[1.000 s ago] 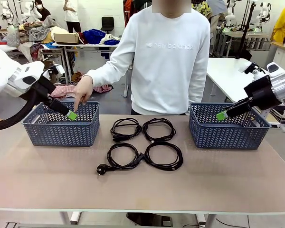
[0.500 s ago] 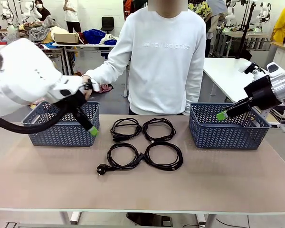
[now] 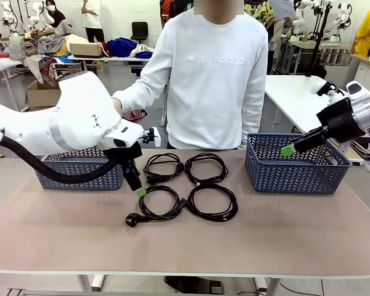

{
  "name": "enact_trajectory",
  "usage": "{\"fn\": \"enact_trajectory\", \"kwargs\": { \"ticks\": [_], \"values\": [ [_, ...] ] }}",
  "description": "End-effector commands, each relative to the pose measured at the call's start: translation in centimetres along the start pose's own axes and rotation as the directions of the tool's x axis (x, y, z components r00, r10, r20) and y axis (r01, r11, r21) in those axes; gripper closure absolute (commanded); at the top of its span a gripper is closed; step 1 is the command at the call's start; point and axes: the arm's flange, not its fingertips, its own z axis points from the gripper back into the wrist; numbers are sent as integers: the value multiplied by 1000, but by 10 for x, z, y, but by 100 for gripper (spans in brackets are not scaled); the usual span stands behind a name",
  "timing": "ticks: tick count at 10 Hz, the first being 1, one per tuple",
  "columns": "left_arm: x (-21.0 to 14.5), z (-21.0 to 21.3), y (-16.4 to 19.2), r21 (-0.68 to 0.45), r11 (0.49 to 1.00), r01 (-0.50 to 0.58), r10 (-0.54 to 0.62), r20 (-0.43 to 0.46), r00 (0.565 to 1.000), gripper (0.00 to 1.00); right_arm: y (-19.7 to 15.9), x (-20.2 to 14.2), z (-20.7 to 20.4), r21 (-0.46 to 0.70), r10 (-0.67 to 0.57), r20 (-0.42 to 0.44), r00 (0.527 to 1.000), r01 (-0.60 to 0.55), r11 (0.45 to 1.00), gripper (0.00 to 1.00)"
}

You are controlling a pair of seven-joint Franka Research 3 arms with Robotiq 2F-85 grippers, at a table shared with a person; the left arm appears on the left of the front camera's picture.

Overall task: Organize the cables according to human instructions.
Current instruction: Pick up a bundle of cables and place it in the basket indicated by the human.

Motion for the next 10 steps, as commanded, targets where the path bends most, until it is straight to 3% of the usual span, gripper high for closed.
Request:
{"fn": "enact_trajectory", "kwargs": {
  "ticks": [1,10],
  "values": [
    [3,-7,1,26,999,46,-45,-17,999,0,-4,0,-2,17,22,23,999,-22,1000,0],
    [10,-17,-6,6,999,44,-44,-26,999,0,-4,0,-2,17,22,23,999,-22,1000,0]
  ]
}}
